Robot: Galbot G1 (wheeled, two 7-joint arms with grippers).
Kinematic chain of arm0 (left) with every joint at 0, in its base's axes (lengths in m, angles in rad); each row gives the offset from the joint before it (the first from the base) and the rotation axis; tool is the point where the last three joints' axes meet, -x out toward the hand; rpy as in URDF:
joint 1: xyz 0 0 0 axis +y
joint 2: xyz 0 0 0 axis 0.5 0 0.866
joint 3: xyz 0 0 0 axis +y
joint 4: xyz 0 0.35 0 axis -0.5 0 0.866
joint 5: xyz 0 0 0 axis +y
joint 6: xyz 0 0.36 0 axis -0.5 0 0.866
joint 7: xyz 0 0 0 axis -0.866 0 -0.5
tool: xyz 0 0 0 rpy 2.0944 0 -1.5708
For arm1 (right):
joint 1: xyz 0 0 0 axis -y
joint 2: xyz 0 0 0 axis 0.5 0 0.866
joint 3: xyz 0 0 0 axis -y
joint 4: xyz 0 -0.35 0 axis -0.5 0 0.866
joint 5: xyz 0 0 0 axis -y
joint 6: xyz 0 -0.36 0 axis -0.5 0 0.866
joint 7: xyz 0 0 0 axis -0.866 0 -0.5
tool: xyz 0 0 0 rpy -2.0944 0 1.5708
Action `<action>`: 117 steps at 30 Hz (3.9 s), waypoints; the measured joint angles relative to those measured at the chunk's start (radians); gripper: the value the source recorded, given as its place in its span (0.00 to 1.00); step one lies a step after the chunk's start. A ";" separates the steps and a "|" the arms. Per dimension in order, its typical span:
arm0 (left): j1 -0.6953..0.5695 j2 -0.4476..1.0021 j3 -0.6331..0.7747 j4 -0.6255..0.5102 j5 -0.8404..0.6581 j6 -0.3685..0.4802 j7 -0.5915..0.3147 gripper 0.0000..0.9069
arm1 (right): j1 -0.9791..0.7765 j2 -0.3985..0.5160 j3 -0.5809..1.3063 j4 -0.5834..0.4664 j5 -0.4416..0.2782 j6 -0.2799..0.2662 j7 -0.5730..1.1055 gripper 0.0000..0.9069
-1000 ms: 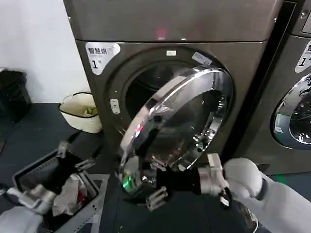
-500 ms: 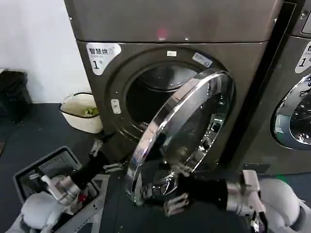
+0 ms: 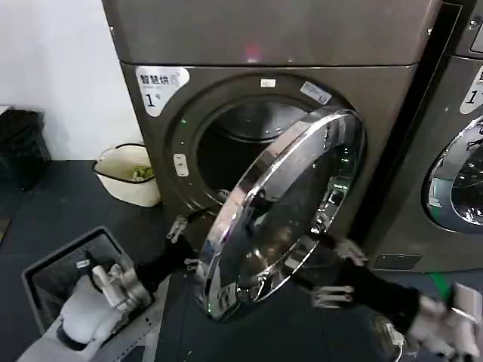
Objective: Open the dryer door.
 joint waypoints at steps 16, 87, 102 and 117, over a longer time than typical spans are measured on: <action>-0.180 -0.051 0.244 0.055 0.002 -0.002 -0.020 1.00 | -0.227 0.497 0.285 -0.054 -0.296 0.155 0.410 1.00; -0.697 -0.670 0.727 0.664 0.097 -0.001 -0.074 1.00 | -0.045 0.725 0.974 -0.443 -0.528 0.025 0.900 1.00; -0.640 -0.615 0.705 0.548 0.049 0.146 -0.073 1.00 | -0.022 0.725 0.997 -0.453 -0.524 0.012 0.885 1.00; -0.352 -0.232 0.516 0.039 -0.068 0.319 -0.211 1.00 | -0.008 0.725 0.950 -0.440 -0.494 -0.041 0.926 1.00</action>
